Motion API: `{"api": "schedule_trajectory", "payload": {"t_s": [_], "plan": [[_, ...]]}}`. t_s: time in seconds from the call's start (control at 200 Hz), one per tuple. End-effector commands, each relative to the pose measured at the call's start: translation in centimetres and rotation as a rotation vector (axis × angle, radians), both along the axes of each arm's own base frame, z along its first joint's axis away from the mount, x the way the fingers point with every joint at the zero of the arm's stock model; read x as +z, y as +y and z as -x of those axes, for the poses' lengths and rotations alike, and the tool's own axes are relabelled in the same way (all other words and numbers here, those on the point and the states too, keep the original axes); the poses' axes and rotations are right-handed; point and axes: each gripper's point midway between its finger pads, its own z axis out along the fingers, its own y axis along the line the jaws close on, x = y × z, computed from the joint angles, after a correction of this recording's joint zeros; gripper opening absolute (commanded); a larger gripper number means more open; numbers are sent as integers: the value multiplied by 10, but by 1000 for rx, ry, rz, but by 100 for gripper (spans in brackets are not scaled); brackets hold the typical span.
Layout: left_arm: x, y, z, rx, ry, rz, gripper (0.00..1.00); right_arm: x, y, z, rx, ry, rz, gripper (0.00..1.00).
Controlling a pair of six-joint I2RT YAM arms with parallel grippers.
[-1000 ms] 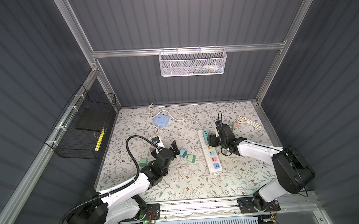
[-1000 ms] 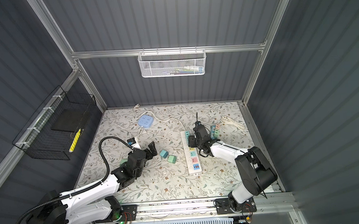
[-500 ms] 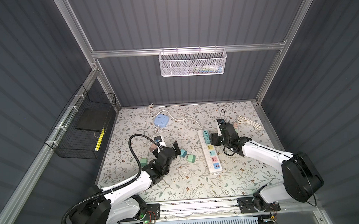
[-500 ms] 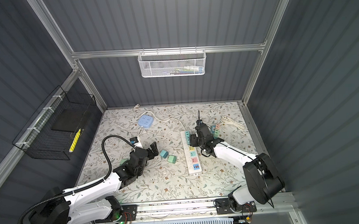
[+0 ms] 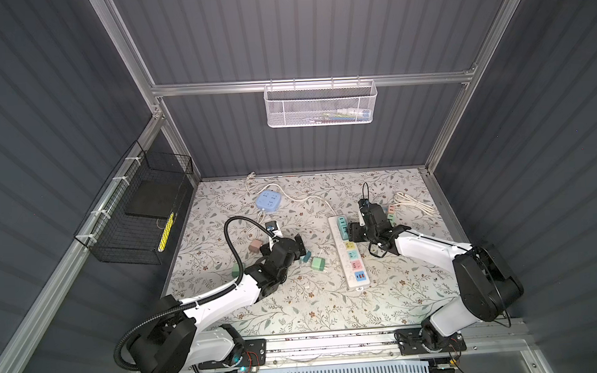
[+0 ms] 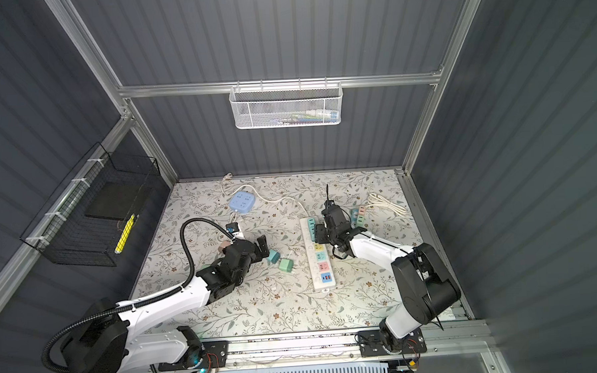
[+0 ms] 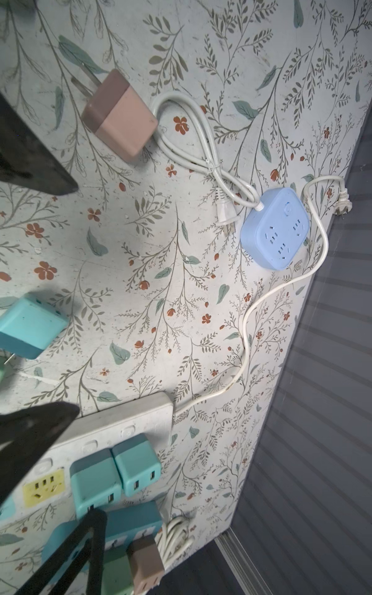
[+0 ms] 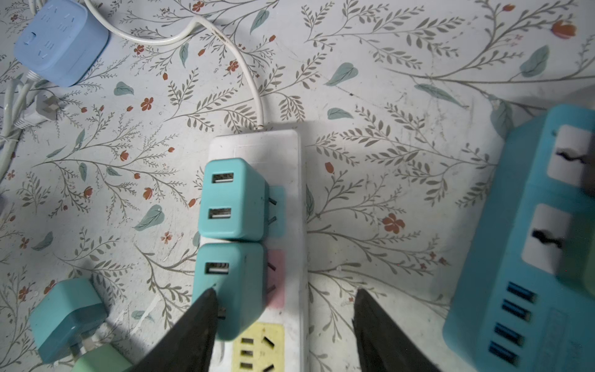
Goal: Insert the plug
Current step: 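Reach the left gripper to a loose teal adapter and grasp it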
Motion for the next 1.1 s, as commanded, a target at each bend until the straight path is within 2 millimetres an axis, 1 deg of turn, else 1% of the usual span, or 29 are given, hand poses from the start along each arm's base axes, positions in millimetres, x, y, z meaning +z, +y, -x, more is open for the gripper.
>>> {"api": "schedule_trajectory", "payload": {"t_s": [0.0, 0.145, 0.28, 0.395, 0.465, 0.51, 0.6, 0.63, 0.73, 0.8, 0.805, 0.821, 0.891, 1.011, 1.096], "plan": [[-9, -4, -1, -29, 71, -76, 100, 5, -8, 8, -14, 6, 14, 67], [-26, -16, -2, -48, 195, -124, 98, 34, -8, 13, -6, -41, -19, 72], [-46, -32, -1, -54, 332, -124, 97, 51, -11, 23, -1, -71, -48, 76], [-55, -39, -3, -51, 388, -146, 98, 57, -14, 33, -2, -78, -63, 78], [-58, -42, -6, -65, 396, -166, 98, 58, -18, 40, -5, -83, -73, 79], [-58, -49, -8, -93, 400, -171, 98, 59, -19, 45, -5, -83, -77, 79], [-58, -56, -8, -129, 423, -189, 95, 59, -24, 52, -12, -84, -79, 79], [-61, -57, -8, -134, 435, -199, 93, 59, -25, 54, -13, -86, -79, 79], [-76, -54, -7, -130, 481, -254, 93, 61, -29, 60, -17, -95, -82, 80], [-88, -53, -7, -133, 513, -297, 93, 58, -30, 62, -18, -85, -79, 80], [-88, -53, -7, -133, 515, -300, 94, 62, -31, 63, -19, -97, -86, 80], [-90, -52, -7, -131, 522, -306, 94, 66, -31, 64, -16, -109, -94, 80], [-100, -54, -6, -144, 549, -328, 94, 68, -32, 67, -17, -114, -101, 80], [-109, -48, -4, -129, 570, -364, 94, 70, -34, 69, -17, -122, -104, 81], [-109, -43, -1, -118, 568, -373, 94, 71, -34, 71, -16, -123, -108, 81]]}}
